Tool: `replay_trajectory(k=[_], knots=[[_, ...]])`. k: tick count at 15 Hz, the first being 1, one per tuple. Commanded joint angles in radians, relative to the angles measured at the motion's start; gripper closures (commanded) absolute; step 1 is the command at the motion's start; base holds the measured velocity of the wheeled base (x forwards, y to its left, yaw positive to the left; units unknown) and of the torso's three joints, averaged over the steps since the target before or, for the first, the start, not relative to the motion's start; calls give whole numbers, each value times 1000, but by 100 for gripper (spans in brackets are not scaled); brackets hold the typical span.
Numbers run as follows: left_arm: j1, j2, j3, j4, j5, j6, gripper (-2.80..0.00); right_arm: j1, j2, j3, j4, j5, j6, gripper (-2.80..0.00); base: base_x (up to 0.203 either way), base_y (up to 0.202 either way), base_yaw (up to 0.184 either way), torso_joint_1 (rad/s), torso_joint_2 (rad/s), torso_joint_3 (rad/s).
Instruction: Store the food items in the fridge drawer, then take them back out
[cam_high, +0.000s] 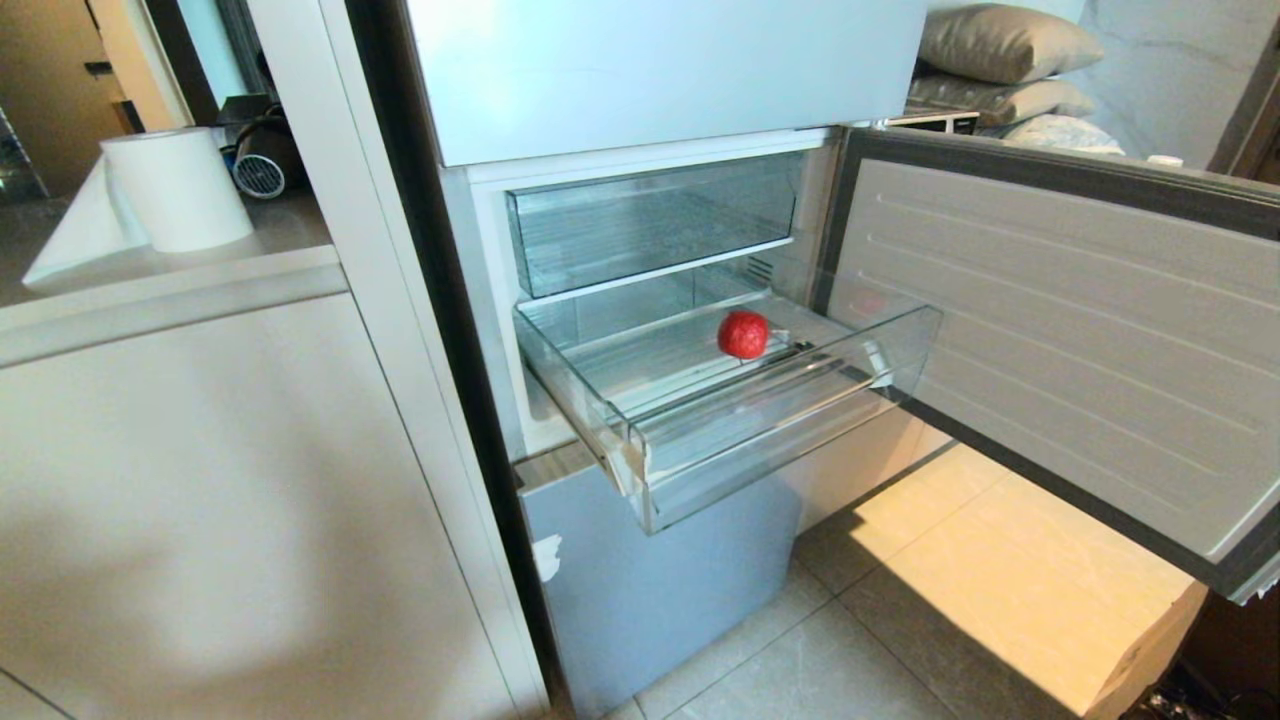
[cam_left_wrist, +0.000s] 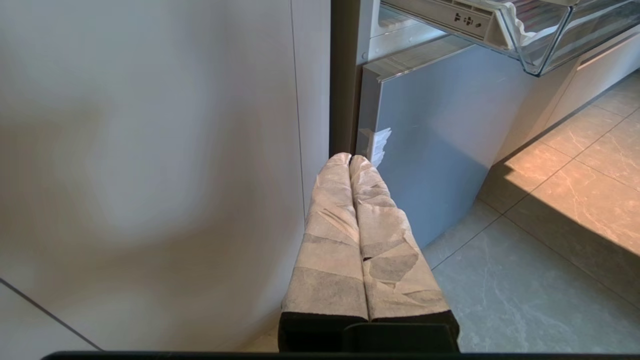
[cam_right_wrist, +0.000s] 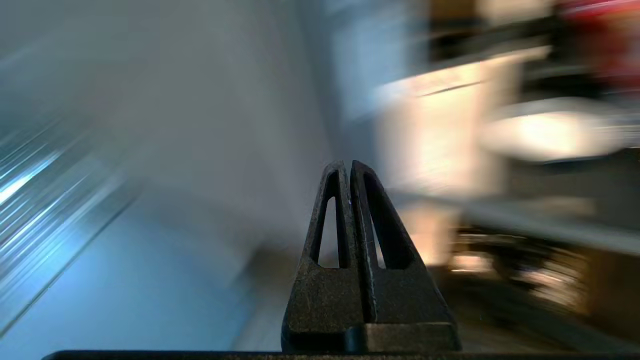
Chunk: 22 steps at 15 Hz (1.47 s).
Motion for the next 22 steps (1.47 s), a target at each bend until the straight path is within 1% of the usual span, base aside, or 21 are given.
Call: replay_trajectory(k=[1, 2, 4, 5, 7, 8, 9, 10, 11, 12, 13, 18, 22], knots=[[0, 1, 2, 0, 0, 0, 0, 313, -310, 149, 56, -20, -32, 0, 0, 0, 0, 0, 0, 0], [0, 1, 2, 0, 0, 0, 0, 390, -414, 204, 98, -28, -65, 0, 0, 0, 0, 0, 0, 0], [0, 1, 2, 0, 0, 0, 0, 490, -596, 316, 180, -40, -159, 0, 0, 0, 0, 0, 0, 0], [0, 1, 2, 0, 0, 2, 0, 521, -674, 359, 235, -45, -209, 0, 0, 0, 0, 0, 0, 0], [0, 1, 2, 0, 0, 0, 0, 567, -819, 396, 395, -72, -280, 0, 0, 0, 0, 0, 0, 0], [0, 1, 2, 0, 0, 1, 0, 581, -899, 400, 459, -85, -298, 0, 0, 0, 0, 0, 0, 0], [0, 1, 2, 0, 0, 0, 0, 591, -961, 404, 491, -95, -307, 0, 0, 0, 0, 0, 0, 0], [0, 1, 2, 0, 0, 0, 0, 599, -991, 410, 512, -107, -307, 0, 0, 0, 0, 0, 0, 0], [0, 1, 2, 0, 0, 0, 0, 606, -992, 415, 531, -128, -277, 0, 0, 0, 0, 0, 0, 0], [0, 1, 2, 0, 0, 0, 0, 608, -990, 417, 535, -153, -224, 0, 0, 0, 0, 0, 0, 0], [0, 1, 2, 0, 0, 0, 0, 609, -990, 418, 533, -163, -193, 0, 0, 0, 0, 0, 0, 0], [0, 1, 2, 0, 0, 0, 0, 609, -990, 418, 531, -164, -184, 0, 0, 0, 0, 0, 0, 0], [0, 1, 2, 0, 0, 0, 0, 610, -990, 418, 531, -165, -184, 0, 1, -6, 143, 2, -1, 4]])
